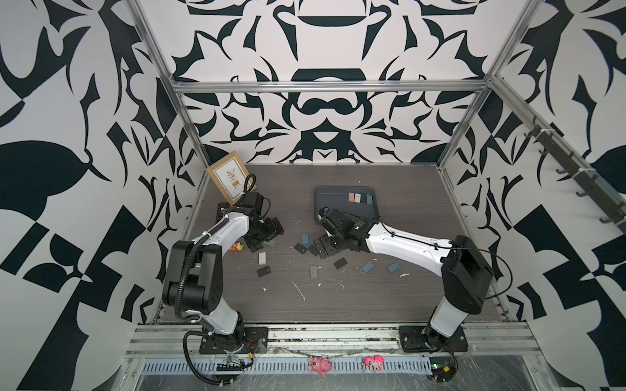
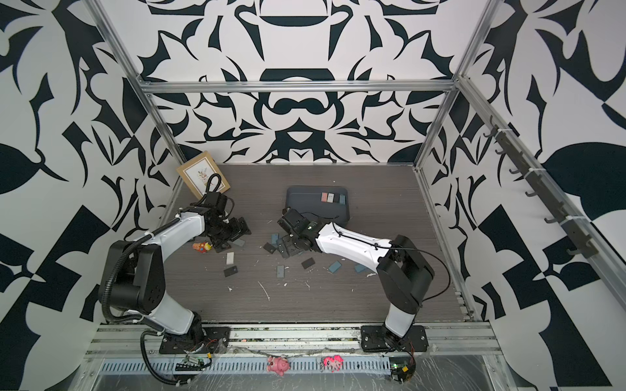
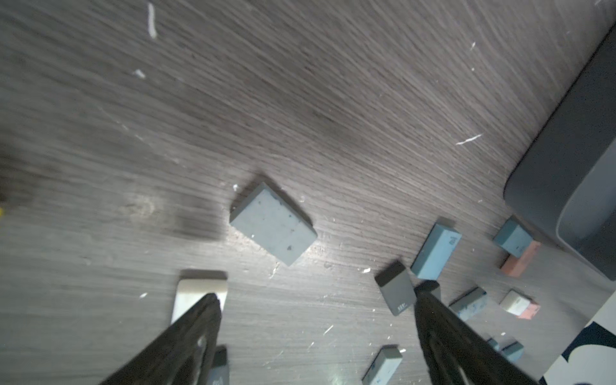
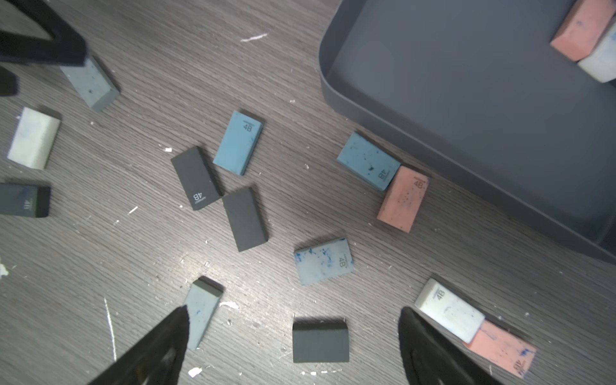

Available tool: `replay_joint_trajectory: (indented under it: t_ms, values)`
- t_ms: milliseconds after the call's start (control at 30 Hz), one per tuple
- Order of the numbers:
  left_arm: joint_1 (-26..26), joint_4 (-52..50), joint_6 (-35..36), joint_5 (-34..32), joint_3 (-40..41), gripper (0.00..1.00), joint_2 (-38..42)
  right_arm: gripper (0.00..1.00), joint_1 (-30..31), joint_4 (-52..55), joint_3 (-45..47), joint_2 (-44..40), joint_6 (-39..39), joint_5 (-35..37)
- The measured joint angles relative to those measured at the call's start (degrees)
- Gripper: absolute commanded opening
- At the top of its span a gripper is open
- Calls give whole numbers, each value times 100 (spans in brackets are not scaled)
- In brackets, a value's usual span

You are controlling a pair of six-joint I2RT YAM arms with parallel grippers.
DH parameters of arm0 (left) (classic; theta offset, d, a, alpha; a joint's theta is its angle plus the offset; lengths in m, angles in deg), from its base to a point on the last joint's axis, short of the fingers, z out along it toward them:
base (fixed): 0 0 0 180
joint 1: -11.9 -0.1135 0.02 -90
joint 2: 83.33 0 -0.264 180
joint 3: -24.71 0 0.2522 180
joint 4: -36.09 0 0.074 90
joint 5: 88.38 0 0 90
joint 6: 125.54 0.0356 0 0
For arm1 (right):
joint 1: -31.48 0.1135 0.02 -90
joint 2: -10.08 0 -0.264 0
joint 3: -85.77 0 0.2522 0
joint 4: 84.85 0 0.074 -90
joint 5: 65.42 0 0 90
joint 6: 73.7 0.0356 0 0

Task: Put the eraser in the storage box
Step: Pick up the eraser from the center of the board.

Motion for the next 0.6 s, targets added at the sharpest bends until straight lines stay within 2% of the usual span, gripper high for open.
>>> replay_joint_trajectory:
  t_ms: [267, 400, 600]
  values:
    - [-35, 315, -66, 15, 0, 86, -481, 99, 0, -76, 79, -136, 22, 70]
    - [-42, 422, -46, -7, -28, 76, -605, 99, 0, -79, 85, -157, 26, 111]
    - [-42, 452, 70, -92, -205, 68, -791, 99, 0, -83, 197, -238, 44, 133]
